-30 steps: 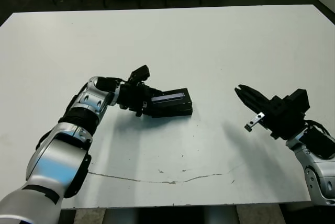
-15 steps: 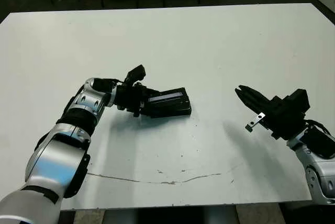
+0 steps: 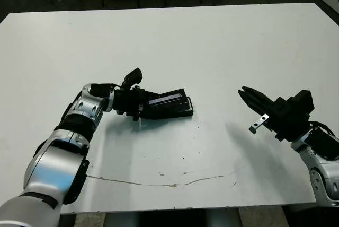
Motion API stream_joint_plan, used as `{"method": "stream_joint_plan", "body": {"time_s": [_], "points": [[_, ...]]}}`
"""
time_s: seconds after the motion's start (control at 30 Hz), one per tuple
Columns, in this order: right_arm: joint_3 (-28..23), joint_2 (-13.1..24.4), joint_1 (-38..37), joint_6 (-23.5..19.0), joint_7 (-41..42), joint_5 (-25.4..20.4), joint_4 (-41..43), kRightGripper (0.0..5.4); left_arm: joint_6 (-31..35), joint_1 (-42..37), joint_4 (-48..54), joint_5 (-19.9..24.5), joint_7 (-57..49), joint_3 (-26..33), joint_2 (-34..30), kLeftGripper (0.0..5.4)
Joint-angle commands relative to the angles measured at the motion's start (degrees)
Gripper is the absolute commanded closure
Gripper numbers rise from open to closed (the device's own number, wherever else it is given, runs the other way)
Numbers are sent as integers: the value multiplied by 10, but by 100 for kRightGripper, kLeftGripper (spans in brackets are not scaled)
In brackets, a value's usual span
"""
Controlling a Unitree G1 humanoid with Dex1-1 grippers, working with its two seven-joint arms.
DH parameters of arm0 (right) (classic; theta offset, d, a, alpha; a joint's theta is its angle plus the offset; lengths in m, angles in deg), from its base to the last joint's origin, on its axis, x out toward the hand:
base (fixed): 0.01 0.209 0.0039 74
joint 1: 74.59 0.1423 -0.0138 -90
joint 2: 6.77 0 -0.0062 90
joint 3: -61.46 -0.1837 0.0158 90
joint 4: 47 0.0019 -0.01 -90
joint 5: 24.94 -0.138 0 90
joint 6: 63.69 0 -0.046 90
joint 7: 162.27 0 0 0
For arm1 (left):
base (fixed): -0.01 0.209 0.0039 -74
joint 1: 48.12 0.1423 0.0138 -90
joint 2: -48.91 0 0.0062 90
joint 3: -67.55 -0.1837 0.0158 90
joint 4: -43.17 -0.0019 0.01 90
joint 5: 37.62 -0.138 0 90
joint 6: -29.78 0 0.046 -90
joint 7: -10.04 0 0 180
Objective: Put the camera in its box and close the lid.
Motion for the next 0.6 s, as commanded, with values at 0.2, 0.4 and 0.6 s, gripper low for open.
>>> {"method": "stream_joint_plan", "body": {"time_s": [0.2,0.4,0.6], "points": [[-1,0,4,35,19,-4,-40,540,23,44,-21,-15,39,-8,-25,263],[-1,3,2,27,14,-1,-34,540,23,40,-19,-22,29,-13,-21,263],[1,6,0,13,6,3,-22,540,5,30,-25,-31,11,-24,2,263]]}}
